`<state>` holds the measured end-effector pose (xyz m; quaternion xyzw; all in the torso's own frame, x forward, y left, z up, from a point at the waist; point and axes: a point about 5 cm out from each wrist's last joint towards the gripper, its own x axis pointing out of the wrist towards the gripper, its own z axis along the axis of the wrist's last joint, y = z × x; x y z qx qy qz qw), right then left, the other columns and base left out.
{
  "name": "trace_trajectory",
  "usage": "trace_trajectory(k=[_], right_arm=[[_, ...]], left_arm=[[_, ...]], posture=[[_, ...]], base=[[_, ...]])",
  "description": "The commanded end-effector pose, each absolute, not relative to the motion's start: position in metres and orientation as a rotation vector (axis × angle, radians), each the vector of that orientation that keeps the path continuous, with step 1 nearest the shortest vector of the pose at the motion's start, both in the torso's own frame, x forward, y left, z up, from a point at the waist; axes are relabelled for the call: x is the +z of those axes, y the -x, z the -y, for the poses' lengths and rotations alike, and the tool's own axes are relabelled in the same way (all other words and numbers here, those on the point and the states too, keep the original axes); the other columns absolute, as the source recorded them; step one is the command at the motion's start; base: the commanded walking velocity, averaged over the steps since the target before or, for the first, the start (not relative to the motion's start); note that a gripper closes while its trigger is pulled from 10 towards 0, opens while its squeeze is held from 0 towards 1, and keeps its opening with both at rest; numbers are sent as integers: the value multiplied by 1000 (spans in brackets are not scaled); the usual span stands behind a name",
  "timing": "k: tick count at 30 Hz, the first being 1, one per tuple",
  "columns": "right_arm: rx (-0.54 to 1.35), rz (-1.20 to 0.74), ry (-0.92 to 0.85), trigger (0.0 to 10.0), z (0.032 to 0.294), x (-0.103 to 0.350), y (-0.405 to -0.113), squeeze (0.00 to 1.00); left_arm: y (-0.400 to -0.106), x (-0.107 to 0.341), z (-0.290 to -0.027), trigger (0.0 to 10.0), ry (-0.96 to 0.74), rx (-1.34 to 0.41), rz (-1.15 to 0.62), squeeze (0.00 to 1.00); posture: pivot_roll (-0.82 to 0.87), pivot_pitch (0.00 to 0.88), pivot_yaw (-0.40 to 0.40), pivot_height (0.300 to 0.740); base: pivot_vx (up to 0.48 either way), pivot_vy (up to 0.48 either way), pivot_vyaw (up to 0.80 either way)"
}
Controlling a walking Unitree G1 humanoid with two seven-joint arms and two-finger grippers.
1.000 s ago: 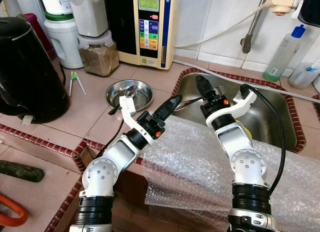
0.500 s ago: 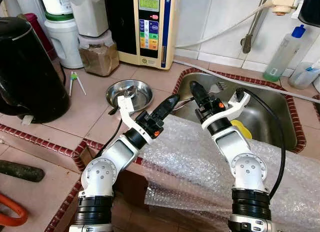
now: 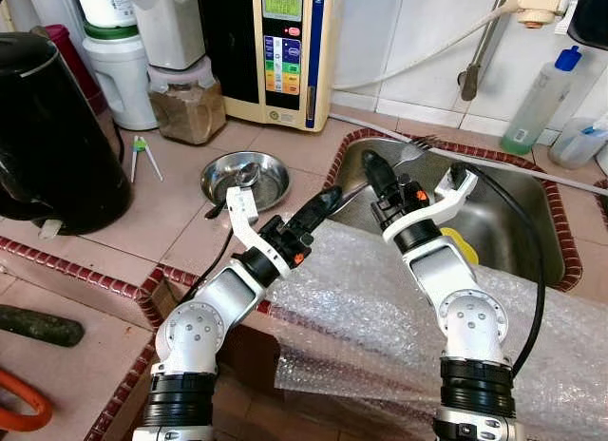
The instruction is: Kitchen organization
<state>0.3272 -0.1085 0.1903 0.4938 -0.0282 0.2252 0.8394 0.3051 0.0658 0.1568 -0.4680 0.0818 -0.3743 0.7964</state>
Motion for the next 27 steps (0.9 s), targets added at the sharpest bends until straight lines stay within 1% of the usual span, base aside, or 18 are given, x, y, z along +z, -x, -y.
trace_trajectory(k=[1, 3, 4, 5, 6, 11, 12, 13, 14, 17, 18, 19, 21, 22, 24, 27], right_arm=[[385, 51, -986, 0, 119, 184, -331, 0], [360, 54, -960, 0, 123, 182, -332, 0], [356, 54, -949, 0, 124, 182, -332, 0], [353, 54, -941, 0, 124, 182, -332, 0], [346, 55, -934, 0, 125, 181, -332, 0], [304, 68, -885, 0, 131, 181, -335, 0], [300, 73, -845, 0, 132, 181, -337, 0], [294, 78, -733, 0, 136, 182, -340, 0], [294, 78, -733, 0, 136, 182, -340, 0], [277, 78, -593, 0, 146, 180, -346, 0], [277, 78, -593, 0, 146, 180, -346, 0], [249, 77, -506, 0, 157, 178, -351, 0], [220, 75, -448, 0, 167, 177, -355, 0], [143, 80, -356, 0, 188, 177, -363, 0], [129, 81, -340, 0, 192, 177, -364, 0], [80, 78, -258, 0, 204, 176, -370, 0]], left_arm=[[-310, 160, -67, 10000, 949, -768, -152, 0], [-318, 156, -71, 10000, 903, -686, -158, 0], [-319, 155, -72, 10000, 901, -674, -162, 114], [-320, 155, -73, 10000, 897, -665, -164, 667], [-321, 153, -74, 10000, 887, -652, -172, 1000], [-324, 148, -79, 10000, 800, -605, -180, 1000], [-324, 147, -79, 10000, 750, -607, -180, 1000], [-323, 145, -79, 10000, 691, -617, -182, 1000], [-323, 145, -79, 10000, 691, -617, -182, 1000], [-321, 145, -75, 10000, 602, -657, -168, 1000], [-321, 145, -75, 10000, 602, -657, -168, 1000], [-319, 144, -74, 10000, 555, -671, -164, 1000], [-318, 142, -74, 10000, 494, -682, -162, 1000], [-314, 140, -75, 10000, 385, -707, -150, 1000], [-314, 139, -75, 10000, 361, -711, -146, 1000], [-310, 138, -75, 10000, 281, -734, -126, 1000]], posture=[[-50, 46, 13, 740], [-52, 44, 15, 740], [-51, 45, 17, 740], [-51, 45, 17, 740], [-51, 45, 17, 740], [-50, 43, 17, 740], [-49, 42, 19, 740], [-49, 42, 19, 740], [-49, 42, 19, 740], [-45, 42, 19, 740], [-45, 42, 19, 740], [-37, 45, 19, 740], [-37, 45, 19, 740], [-21, 58, 22, 740], [-21, 58, 22, 740], [-14, 61, 27, 740]], base=[[0, 0, 0], [0, 0, 0], [0, 0, 0], [0, 0, 0], [0, 0, 0], [0, 0, 0], [0, 0, 0], [0, 0, 0], [0, 0, 0], [0, 0, 0], [0, 0, 0], [0, 0, 0], [0, 0, 0], [0, 0, 0], [0, 0, 0], [0, 0, 0]])
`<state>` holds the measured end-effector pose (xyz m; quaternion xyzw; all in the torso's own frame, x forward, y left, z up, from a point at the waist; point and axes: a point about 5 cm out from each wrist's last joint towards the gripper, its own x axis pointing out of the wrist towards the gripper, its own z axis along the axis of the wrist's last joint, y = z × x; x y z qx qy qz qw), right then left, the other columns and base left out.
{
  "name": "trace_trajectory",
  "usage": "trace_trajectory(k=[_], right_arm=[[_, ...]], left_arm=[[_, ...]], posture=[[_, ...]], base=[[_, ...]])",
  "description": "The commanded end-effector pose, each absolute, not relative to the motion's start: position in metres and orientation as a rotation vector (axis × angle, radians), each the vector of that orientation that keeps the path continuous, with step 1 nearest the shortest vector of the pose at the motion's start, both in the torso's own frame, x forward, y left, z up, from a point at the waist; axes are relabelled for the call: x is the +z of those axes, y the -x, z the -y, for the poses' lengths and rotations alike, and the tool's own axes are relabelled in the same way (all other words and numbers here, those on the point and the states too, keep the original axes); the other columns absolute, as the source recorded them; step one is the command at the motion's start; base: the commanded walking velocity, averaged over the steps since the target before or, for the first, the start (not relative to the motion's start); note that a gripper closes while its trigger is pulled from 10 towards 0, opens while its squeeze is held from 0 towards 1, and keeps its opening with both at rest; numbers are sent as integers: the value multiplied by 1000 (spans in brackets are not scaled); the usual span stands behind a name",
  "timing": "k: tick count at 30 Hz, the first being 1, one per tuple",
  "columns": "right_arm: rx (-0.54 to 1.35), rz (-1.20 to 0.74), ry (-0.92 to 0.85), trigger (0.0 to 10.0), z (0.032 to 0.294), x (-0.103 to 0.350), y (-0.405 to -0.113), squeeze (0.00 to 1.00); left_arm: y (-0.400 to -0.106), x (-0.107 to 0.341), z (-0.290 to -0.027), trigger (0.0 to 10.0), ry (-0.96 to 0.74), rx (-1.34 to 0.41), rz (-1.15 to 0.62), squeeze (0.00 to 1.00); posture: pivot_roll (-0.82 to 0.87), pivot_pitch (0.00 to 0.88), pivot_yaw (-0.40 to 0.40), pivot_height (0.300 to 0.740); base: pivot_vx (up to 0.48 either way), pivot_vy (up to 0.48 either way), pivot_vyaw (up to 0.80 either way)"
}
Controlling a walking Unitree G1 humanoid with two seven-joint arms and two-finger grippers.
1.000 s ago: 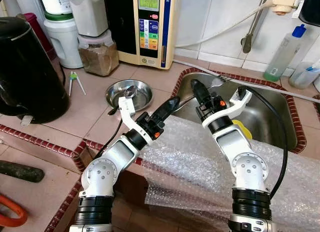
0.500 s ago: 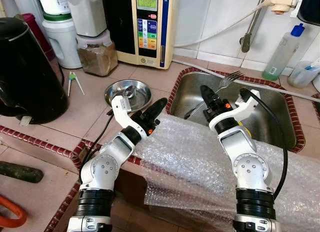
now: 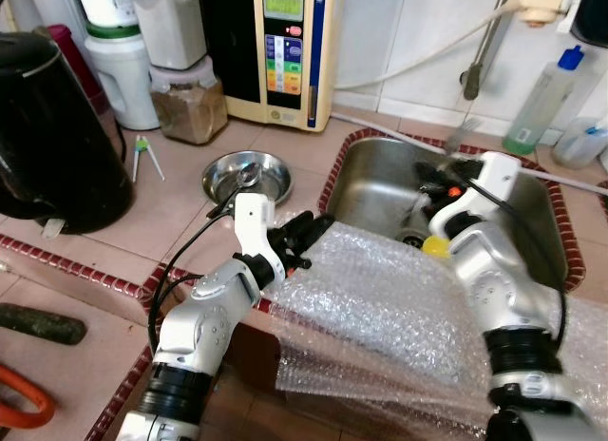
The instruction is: Kitchen organization
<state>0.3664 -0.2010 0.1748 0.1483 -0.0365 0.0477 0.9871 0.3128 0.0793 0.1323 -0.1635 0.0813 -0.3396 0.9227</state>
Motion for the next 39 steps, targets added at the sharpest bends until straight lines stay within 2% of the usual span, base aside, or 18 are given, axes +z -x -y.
trace_trajectory(k=[1, 5, 8, 15, 24, 25, 26, 39], right_arm=[[71, 75, -223, 0, 206, 176, -372, 0], [48, 42, -164, 0, 211, 169, -378, 0], [44, 5, -110, 0, 205, 165, -383, 0], [76, -81, 54, 0, 196, 148, -385, 0], [68, -212, 96, 0, 201, 128, -383, 0], [71, -213, 85, 9412, 200, 127, -383, 1000], [75, -215, 75, 10000, 199, 126, -382, 1000], [80, -237, 56, 10000, 202, 111, -374, 1000]], left_arm=[[-309, 138, -74, 10000, 245, -744, -120, 1000], [-306, 138, -70, 10000, 150, -782, -89, 1000], [-307, 136, -73, 10000, 75, -766, -78, 1000], [-305, 135, -75, 10000, 32, -776, -61, 1000], [-309, 139, -74, 10000, 19, -761, -26, 1000], [-310, 139, -74, 10000, 23, -759, -25, 1000], [-310, 140, -74, 10000, 27, -758, -24, 1000], [-312, 139, -72, 10000, 17, -745, -23, 1000]], posture=[[-12, 61, 28, 740], [0, 59, 27, 740], [10, 57, 27, 740], [28, 43, 21, 740], [29, 28, 26, 740], [27, 23, 29, 740], [27, 22, 30, 740], [26, 17, 41, 740]], base=[[0, 0, 0], [0, 0, 0], [0, 0, 0], [0, 0, 0], [0, 0, 0], [0, 0, 0], [0, 0, 0], [0, 0, 0]])
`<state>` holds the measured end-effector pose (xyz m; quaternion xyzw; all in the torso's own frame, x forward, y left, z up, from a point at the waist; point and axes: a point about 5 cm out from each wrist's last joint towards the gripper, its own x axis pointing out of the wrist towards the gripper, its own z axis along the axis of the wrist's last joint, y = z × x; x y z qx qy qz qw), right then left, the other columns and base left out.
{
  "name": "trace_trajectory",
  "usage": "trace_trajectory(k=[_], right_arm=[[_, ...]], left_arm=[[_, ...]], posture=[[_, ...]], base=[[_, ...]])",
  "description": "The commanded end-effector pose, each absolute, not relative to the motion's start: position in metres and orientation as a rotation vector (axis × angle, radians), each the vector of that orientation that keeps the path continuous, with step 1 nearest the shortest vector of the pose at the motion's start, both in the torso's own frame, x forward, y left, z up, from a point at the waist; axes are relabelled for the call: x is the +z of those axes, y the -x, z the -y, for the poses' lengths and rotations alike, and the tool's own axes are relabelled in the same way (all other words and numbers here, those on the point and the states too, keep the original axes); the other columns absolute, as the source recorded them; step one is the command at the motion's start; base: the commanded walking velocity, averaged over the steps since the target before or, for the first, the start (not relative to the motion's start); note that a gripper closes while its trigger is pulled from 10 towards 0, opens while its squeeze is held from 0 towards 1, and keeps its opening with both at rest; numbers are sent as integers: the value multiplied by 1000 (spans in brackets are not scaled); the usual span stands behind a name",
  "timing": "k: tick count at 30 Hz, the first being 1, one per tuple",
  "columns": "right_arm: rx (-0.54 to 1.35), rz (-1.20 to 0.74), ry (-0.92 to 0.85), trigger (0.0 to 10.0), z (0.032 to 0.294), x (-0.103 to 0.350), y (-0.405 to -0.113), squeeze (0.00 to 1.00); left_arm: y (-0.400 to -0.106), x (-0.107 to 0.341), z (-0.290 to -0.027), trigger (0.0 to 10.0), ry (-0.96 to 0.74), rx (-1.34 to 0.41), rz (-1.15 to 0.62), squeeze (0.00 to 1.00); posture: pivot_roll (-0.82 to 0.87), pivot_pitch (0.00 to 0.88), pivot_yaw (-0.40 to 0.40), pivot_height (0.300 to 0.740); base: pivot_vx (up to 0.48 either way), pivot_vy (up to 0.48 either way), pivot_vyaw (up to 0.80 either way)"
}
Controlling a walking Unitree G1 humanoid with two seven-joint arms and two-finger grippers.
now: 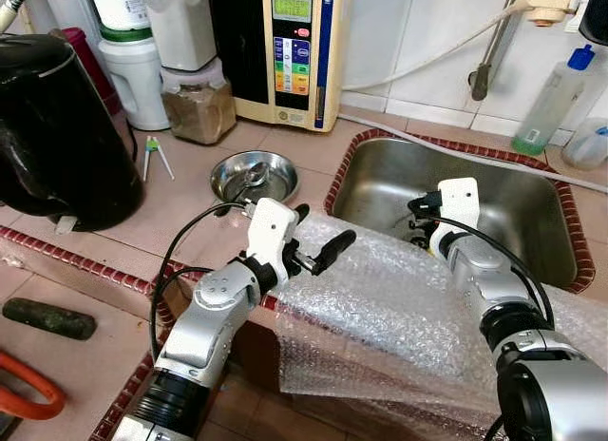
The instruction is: Kitchen organization
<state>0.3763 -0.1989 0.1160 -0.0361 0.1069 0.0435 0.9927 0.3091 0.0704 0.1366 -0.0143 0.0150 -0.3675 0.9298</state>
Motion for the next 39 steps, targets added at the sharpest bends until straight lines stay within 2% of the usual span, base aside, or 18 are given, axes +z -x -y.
trace_trajectory(k=[1, 8, 12, 15, 16, 18, 22, 27, 29, 32, 37, 38, 39], right_arm=[[93, -247, 37, 10000, 201, 109, -373, 1000], [126, -222, 40, 10000, 197, 110, -373, 1000], [111, -211, -62, 10000, 197, 113, -375, 1000], [89, -98, -154, 10000, 199, 133, -381, 1000], [118, -56, -180, 10000, 196, 139, -381, 1000], [148, -22, -160, 10000, 192, 143, -380, 1000], [231, 68, -87, 10000, 175, 150, -369, 1000], [385, 156, -131, 10000, 143, 162, -346, 1000], [413, 160, -139, 10000, 139, 163, -342, 1000], [570, 164, -112, 10000, 117, 166, -317, 1000], [606, 134, -100, 10000, 108, 160, -297, 1000], [610, 126, -96, 10000, 108, 159, -294, 1000], [610, 117, -91, 10000, 108, 159, -290, 1000]], left_arm=[[-313, 138, -73, 10000, 10, -732, -25, 1000], [-317, 139, -75, 10000, 1, -689, -10, 1000], [-318, 139, -74, 10000, 1, -686, -8, 1000], [-323, 145, -81, 10000, -3, -599, 48, 1000], [-328, 150, -91, 10000, 7, -508, 83, 1000], [-332, 155, -101, 10000, -3, -429, 126, 1000], [-338, 158, -122, 10000, 2, -306, 164, 1000], [-341, 160, -146, 10000, -43, -151, 218, 1000], [-341, 159, -148, 10000, -40, -137, 223, 1000], [-343, 149, -158, 10000, -36, -64, 186, 1000], [-345, 136, -157, 10000, -14, -62, 125, 1000], [-345, 133, -157, 10000, -8, -60, 110, 957], [-346, 129, -156, 8078, 6, -60, 90, 0]], posture=[[23, 14, 41, 740], [18, 10, 37, 740], [18, 10, 32, 740], [20, 18, 26, 740], [21, 18, 25, 740], [24, 20, 24, 740], [27, 22, 21, 740], [18, 27, 25, 740], [18, 27, 25, 740], [8, 27, 28, 740], [-5, 21, 25, 740], [-10, 19, 26, 740], [-11, 20, 27, 740]], base=[[0, 0, 0], [0, 0, 0], [0, 0, 0], [0, 0, 0], [0, 0, 0], [0, 0, 0], [0, 0, 0], [0, 0, 0], [0, 0, 0], [0, 0, 0], [0, 0, 0], [0, 0, 0], [0, 0, 0]])
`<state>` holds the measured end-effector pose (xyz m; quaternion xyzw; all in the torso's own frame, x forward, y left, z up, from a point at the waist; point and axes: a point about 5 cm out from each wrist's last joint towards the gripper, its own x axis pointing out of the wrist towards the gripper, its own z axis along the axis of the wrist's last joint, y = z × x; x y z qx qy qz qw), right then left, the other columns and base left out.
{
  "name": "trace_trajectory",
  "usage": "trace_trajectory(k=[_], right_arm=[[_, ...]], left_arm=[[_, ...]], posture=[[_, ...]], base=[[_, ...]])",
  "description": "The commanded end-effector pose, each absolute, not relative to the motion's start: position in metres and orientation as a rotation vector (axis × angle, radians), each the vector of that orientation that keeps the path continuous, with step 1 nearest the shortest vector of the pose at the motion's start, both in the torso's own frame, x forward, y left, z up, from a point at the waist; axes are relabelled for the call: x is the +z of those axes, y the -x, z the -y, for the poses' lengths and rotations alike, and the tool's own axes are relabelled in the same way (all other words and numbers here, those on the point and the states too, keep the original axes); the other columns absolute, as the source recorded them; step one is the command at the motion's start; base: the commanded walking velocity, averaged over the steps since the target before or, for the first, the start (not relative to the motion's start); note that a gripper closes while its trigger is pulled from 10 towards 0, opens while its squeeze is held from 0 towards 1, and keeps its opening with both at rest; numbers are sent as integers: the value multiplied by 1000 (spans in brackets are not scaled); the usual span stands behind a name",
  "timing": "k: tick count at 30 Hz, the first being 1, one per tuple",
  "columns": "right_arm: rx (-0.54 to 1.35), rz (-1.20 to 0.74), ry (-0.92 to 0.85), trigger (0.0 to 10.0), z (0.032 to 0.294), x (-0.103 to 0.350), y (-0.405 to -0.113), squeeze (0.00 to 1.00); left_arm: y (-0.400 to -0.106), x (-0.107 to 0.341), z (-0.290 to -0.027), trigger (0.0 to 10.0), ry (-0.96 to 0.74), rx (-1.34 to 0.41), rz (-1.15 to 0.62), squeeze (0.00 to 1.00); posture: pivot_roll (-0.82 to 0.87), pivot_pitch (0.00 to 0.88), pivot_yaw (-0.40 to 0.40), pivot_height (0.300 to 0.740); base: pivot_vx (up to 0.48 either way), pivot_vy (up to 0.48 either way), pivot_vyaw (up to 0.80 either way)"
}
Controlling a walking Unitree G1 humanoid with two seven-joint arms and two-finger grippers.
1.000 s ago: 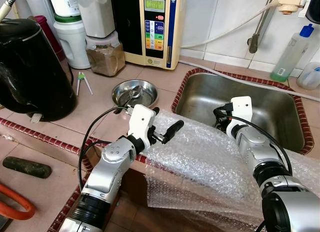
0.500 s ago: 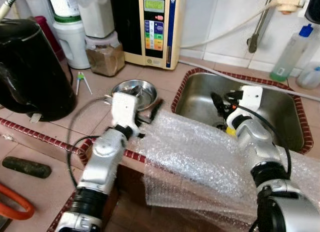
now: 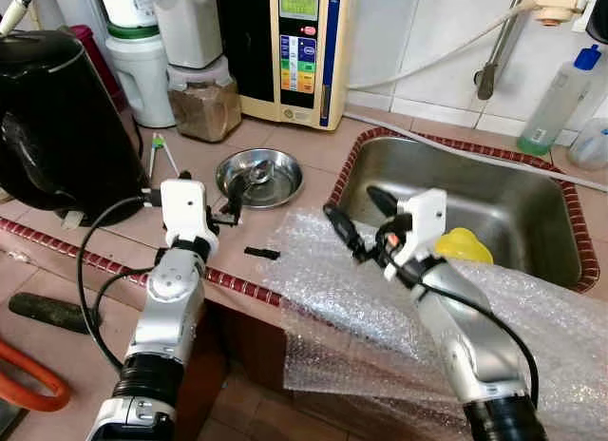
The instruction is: Kitchen organization
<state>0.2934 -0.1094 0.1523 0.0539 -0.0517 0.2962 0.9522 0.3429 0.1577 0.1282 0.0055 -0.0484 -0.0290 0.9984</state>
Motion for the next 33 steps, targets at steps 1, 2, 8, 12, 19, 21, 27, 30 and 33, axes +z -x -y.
trace_trajectory(k=[1, 2, 8, 12, 19, 21, 27, 30, 33], right_arm=[[605, 112, -90, 10000, 108, 159, -288, 1000], [605, 112, -90, 10000, 108, 159, -288, 1000], [595, 88, -93, 10000, 110, 162, -280, 0], [639, 67, -87, 10000, 106, 161, -274, 0], [666, 44, -89, 10000, 103, 160, -271, 0], [666, 34, -86, 10000, 102, 159, -269, 0], [657, 28, -83, 10000, 103, 158, -270, 0], [657, 24, -79, 10000, 103, 157, -270, 0], [657, 24, -76, 10000, 103, 157, -270, 0]], left_arm=[[-346, 127, -155, 5961, 13, -64, 78, 0], [-346, 127, -155, 5961, 13, -64, 78, 0], [-347, 114, -152, 0, 66, -86, 12, 0], [-348, 111, -150, 0, 82, -91, -3, 0], [-349, 110, -149, 0, 89, -99, 0, 0], [-349, 111, -149, 0, 93, -106, 7, 0], [-351, 111, -150, 0, 101, -101, 11, 0], [-351, 111, -150, 0, 105, -104, 8, 0], [-351, 111, -150, 0, 108, -105, 8, 0]], posture=[[-11, 20, 27, 740], [-11, 20, 27, 740], [-19, 17, 29, 740], [-22, 13, 32, 740], [-21, 6, 32, 740], [-21, 6, 32, 740], [-22, 0, 33, 740], [-20, 0, 33, 740], [-20, 0, 34, 740]], base=[[0, 0, 0], [0, 0, 0], [0, 0, 0], [0, 0, 0], [0, 0, 0], [0, 0, 0], [0, 0, 0], [0, 0, 0], [0, 0, 0]])
